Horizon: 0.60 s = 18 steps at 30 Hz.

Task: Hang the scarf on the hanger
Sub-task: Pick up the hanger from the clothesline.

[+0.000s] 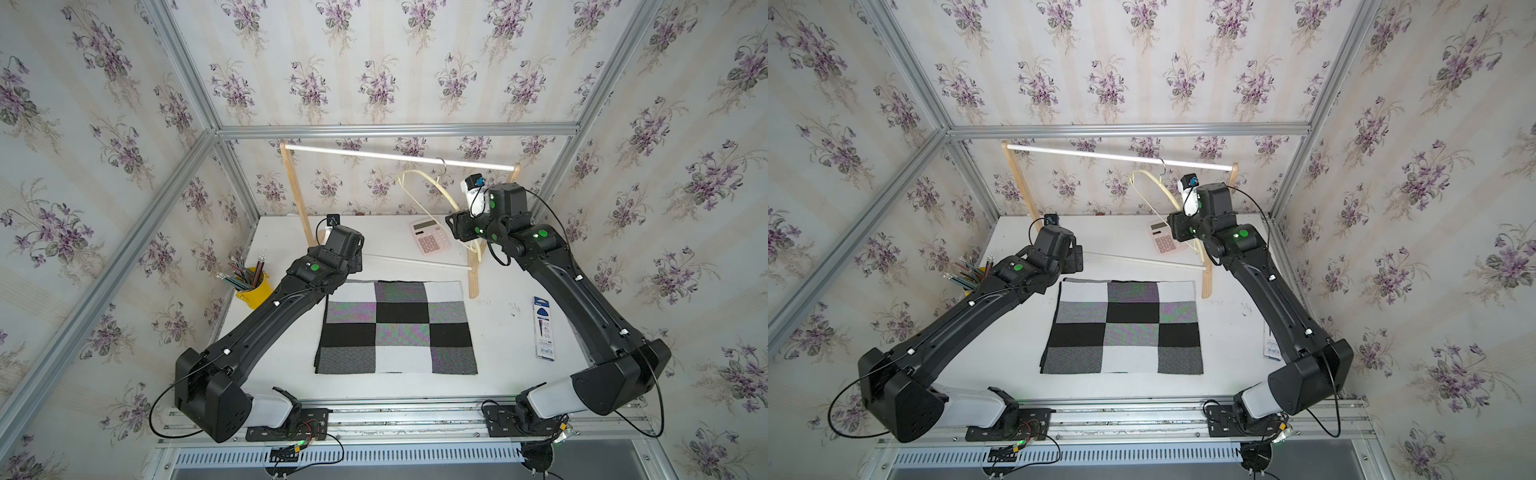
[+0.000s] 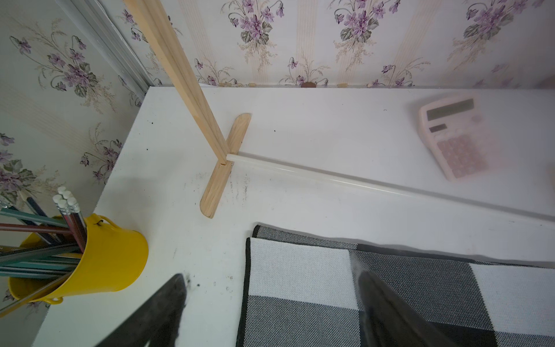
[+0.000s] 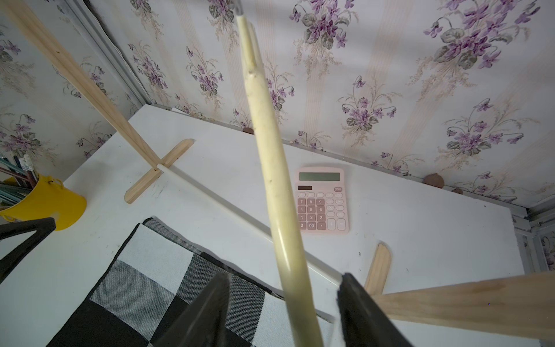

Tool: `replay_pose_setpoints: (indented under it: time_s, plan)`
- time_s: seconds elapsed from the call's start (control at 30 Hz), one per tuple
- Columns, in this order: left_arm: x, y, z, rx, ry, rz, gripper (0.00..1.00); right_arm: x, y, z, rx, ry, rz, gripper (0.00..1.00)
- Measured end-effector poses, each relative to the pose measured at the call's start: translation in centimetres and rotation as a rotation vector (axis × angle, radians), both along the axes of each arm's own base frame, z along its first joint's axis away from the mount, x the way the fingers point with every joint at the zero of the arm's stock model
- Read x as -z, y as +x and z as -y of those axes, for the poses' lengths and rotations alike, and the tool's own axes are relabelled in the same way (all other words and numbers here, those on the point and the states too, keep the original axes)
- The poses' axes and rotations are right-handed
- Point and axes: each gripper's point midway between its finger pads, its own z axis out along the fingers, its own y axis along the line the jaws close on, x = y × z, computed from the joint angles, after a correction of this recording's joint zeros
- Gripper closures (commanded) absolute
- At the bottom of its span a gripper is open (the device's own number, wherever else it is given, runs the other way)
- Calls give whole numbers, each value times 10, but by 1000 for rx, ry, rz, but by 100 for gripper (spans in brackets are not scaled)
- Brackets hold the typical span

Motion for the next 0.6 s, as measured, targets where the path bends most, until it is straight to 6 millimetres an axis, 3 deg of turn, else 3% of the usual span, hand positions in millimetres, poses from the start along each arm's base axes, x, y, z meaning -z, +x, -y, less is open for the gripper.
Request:
replay_pose_setpoints:
  time_s: [0.13, 0.37, 0.6]
  plan:
    - [2, -1, -1, -3, -1, -1, 9, 9, -6, -2, 3, -27, -8, 41]
    - [6, -2, -3, -5, 1, -10, 9, 33, -22, 12, 48, -82, -30, 43]
    - [4, -3, -4, -8, -2, -7, 9, 38, -19, 16, 69, -97, -27, 48]
